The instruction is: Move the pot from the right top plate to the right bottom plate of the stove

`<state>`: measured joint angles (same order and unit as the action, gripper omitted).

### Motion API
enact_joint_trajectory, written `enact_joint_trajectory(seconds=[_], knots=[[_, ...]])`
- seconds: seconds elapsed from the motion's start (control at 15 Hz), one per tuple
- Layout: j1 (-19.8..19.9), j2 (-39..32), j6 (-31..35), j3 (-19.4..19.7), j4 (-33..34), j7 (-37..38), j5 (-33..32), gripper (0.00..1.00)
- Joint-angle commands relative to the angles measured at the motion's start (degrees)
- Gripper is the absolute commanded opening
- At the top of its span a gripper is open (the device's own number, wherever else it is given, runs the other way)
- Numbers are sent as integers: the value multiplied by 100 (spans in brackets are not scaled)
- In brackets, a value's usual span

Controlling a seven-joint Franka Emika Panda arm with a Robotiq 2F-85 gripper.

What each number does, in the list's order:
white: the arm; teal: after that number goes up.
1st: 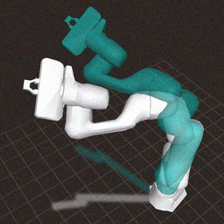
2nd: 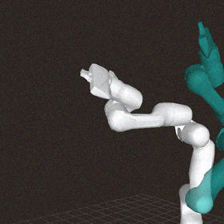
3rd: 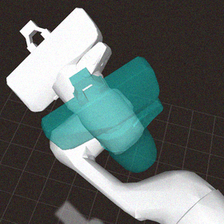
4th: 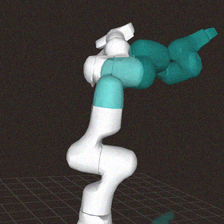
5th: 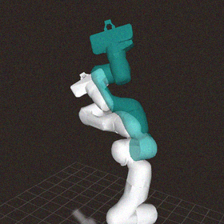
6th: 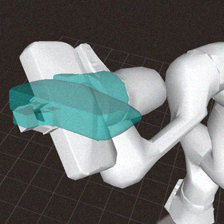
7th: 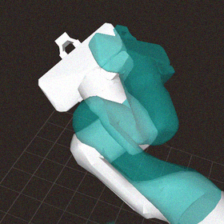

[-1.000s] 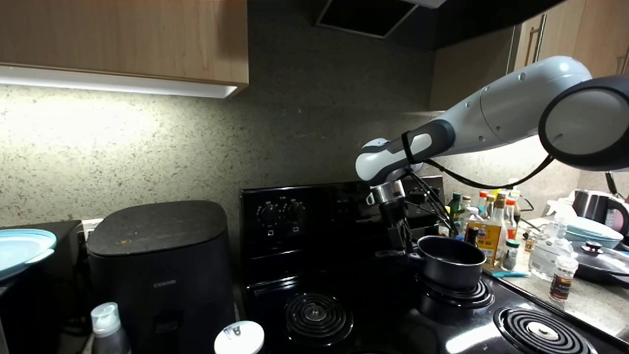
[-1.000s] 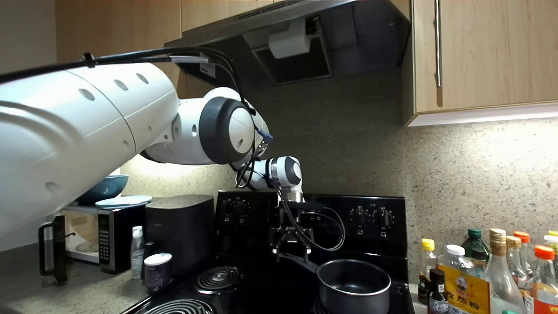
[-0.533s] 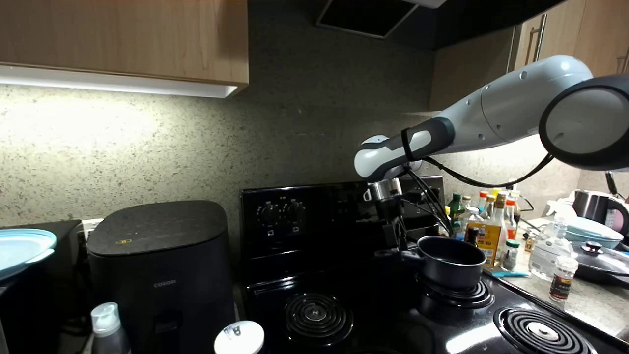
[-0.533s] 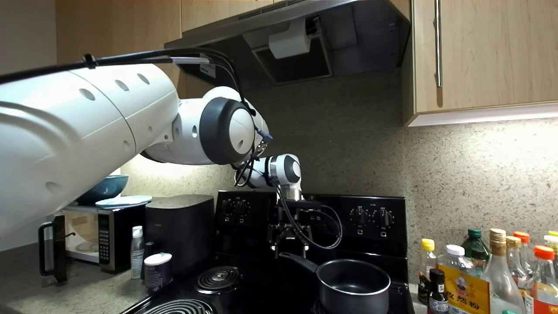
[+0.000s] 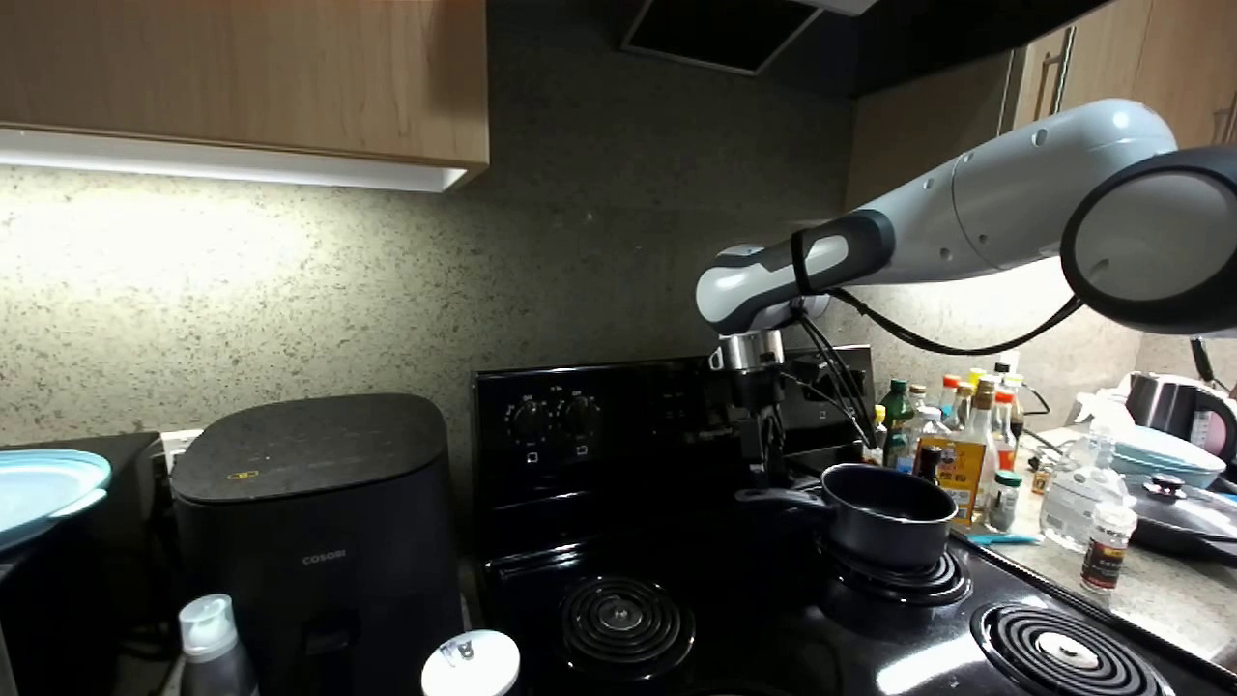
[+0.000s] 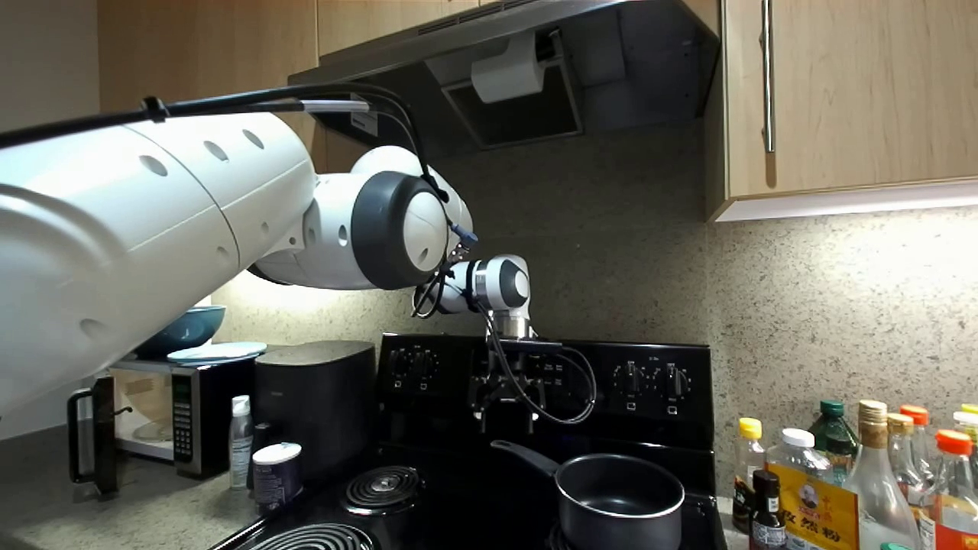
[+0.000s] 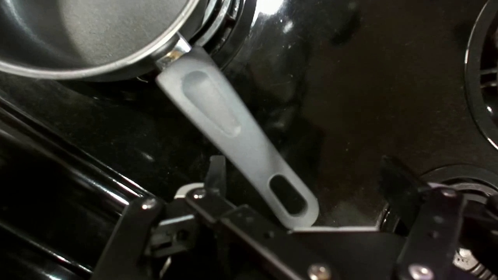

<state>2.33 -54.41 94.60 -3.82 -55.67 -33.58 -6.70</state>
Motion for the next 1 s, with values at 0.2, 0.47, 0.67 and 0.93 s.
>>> enact_joint_trajectory(seconds=[0.2, 0.47, 0.67, 0.93], knots=[[13, -193, -202, 35, 232, -46, -5, 100], [29, -318, -350, 48, 325, -229, -85, 100], [43, -400, -422, 61, 412, -299, -120, 100], [43, -503, -539, 90, 562, -487, -191, 100]])
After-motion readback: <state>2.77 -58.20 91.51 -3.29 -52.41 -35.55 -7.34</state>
